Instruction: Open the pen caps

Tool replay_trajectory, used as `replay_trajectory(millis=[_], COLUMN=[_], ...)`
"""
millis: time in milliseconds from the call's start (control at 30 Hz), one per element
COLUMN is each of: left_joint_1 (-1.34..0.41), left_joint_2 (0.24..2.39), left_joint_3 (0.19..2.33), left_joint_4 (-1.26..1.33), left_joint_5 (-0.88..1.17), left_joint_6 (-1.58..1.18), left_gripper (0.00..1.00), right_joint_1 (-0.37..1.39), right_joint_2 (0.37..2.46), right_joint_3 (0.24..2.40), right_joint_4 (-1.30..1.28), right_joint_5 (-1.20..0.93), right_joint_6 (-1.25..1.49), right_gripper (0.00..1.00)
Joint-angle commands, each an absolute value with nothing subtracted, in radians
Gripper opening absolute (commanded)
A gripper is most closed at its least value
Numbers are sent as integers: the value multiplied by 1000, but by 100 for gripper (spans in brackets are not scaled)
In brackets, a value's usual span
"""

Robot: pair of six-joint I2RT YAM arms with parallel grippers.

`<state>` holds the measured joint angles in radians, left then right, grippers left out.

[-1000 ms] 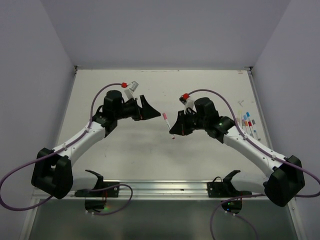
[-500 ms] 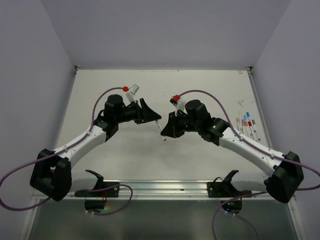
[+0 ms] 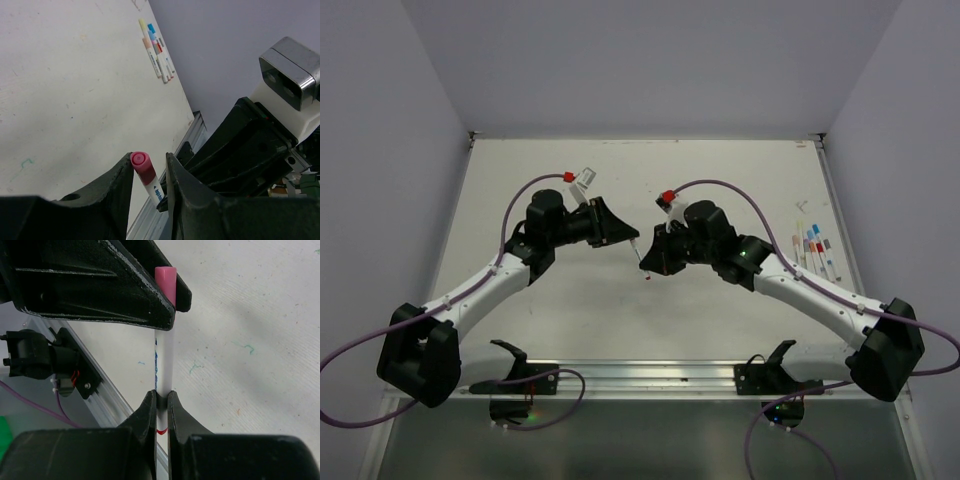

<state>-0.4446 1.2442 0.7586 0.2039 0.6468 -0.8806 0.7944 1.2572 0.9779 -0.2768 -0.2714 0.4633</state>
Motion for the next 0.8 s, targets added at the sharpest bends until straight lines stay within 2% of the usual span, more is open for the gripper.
replay_trajectory(millis=[0, 100, 233, 267, 333, 367, 433, 467, 533, 633, 767], left_joint_1=[-449, -449, -449, -449, -449, -449, -449, -449, -449, -449, -449], left_joint_2=[1226, 1226, 1226, 1226, 1226, 1226, 1224, 1221, 1215, 1213, 1207], left_joint_3=[758, 762, 773, 772, 770, 770, 769, 769, 769, 769, 761], left_joint_4=[249, 245, 233, 232, 230, 230, 230, 230, 230, 233, 247], left_joint_5=[660, 661, 655, 657, 660, 661, 666, 667, 663, 669, 680], left_joint_6=[-894, -890, -884, -884, -885, -890, -893, -897, -902, -913, -927], left_gripper=[34, 27, 0, 0, 0, 0, 0, 0, 0, 0, 0], right_joint_1=[804, 810, 819, 819, 822, 825, 827, 830, 831, 833, 845], right_joint_2=[1264, 1273, 1287, 1289, 1289, 1279, 1266, 1253, 1255, 1279, 1233], right_joint_3=[1032, 1043, 1051, 1052, 1048, 1033, 1013, 994, 999, 1043, 973], right_joint_4=[-249, -245, -255, -255, -247, -221, -181, -145, -155, -206, -85], right_joint_5=[-239, -241, -238, -235, -226, -221, -213, -209, -154, -196, -216], right_joint_6=[457, 456, 448, 442, 439, 440, 451, 460, 523, 488, 491], right_gripper=[0, 0, 0, 4, 36, 61, 78, 98, 99, 99, 99])
